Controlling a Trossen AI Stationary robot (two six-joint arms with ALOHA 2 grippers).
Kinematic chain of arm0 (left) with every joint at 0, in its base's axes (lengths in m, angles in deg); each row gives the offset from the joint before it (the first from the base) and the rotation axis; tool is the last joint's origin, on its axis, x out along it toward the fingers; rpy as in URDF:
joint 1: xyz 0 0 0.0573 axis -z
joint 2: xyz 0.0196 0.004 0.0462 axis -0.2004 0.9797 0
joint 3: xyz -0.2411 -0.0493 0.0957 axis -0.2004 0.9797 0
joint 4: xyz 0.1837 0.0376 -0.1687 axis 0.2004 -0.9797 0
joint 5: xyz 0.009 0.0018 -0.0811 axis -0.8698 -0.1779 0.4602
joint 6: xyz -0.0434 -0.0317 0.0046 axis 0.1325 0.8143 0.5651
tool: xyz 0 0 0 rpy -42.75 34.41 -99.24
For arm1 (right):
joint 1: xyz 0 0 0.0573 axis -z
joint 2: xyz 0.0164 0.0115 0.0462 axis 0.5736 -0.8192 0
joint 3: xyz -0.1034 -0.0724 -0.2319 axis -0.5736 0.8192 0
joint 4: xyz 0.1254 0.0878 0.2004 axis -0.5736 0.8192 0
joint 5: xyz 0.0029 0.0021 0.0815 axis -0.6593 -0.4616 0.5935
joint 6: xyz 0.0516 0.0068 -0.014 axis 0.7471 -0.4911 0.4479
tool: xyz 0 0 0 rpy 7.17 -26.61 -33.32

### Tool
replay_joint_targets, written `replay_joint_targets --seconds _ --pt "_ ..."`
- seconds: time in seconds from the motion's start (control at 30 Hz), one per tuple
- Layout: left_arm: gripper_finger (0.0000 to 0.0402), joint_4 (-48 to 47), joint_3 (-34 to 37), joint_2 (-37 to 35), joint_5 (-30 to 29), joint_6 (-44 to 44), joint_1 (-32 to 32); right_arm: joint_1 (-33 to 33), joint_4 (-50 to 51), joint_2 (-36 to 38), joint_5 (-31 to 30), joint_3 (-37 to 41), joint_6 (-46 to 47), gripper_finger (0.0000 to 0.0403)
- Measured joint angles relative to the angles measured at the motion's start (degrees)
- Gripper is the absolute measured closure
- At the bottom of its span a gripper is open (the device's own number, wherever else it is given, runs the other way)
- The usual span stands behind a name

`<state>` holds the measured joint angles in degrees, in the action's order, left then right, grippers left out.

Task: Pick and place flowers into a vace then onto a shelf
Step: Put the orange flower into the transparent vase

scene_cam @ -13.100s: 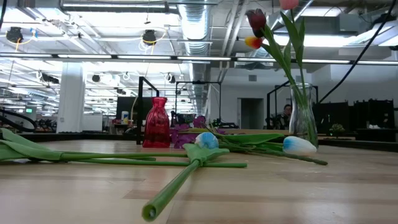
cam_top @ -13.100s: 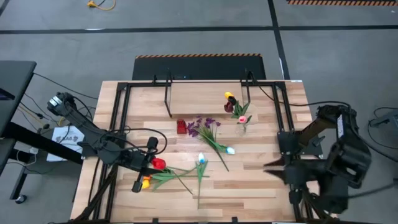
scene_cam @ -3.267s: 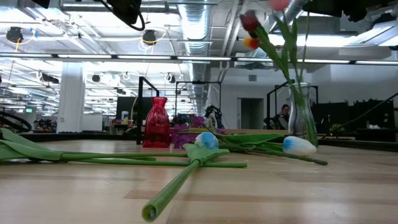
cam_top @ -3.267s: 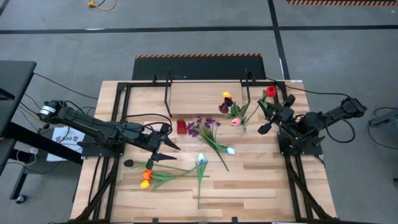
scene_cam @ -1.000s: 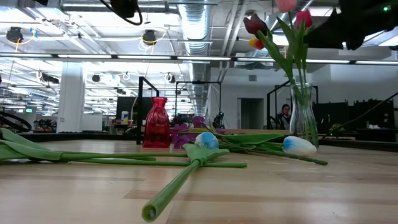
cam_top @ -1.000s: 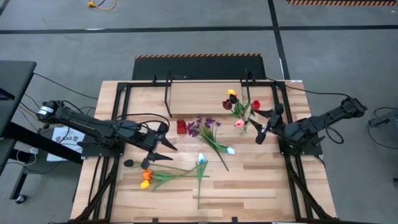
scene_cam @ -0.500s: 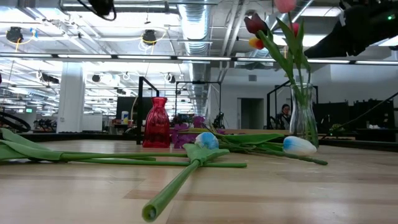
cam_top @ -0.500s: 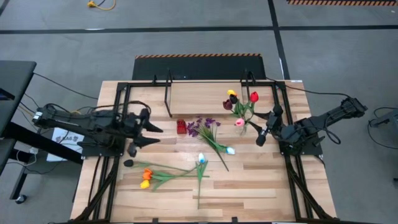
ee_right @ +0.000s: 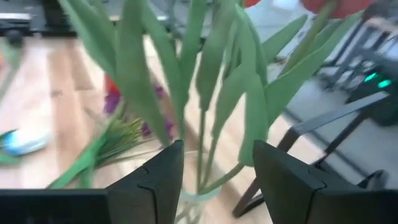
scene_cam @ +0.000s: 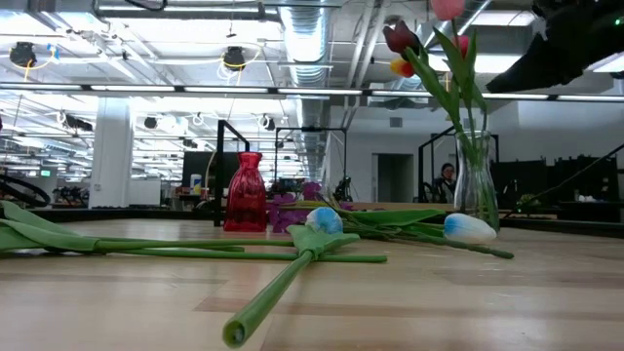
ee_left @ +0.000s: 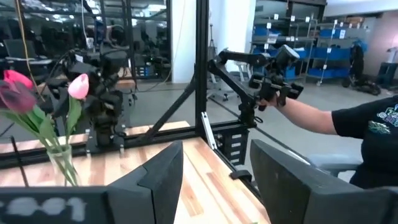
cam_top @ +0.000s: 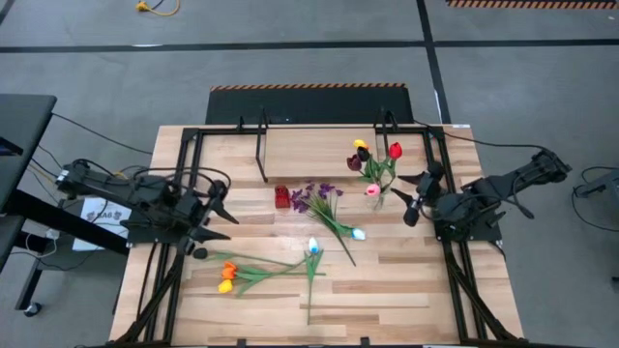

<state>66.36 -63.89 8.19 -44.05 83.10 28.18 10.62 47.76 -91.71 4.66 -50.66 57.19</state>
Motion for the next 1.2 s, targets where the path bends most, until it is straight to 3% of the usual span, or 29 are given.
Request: replay_joint_targets --seconds 0.37,0.63,0.87,1.2 --pt "0.0225 16.7 19.48 -11.15 0.07 4.83 1.0 -0.43 13.23 0.0 19.57 -5.81 13.67 0.0236" --pt "0.0225 17.54 23.76 -16.69 5.16 5.99 1.78 -9.31 14.14 -0.11 28.2 -5.81 27.95 0.0257" --pt "0.0225 17.28 24.22 -16.71 4.77 4.92 4.98 -22.72 1.57 -3.88 26.98 -2.46 35.57 0.0265" --pt "0.0225 18.3 24.22 -16.71 4.84 3.81 6.08 -35.99 -5.56 -19.3 12.82 -2.27 42.55 0.0267"
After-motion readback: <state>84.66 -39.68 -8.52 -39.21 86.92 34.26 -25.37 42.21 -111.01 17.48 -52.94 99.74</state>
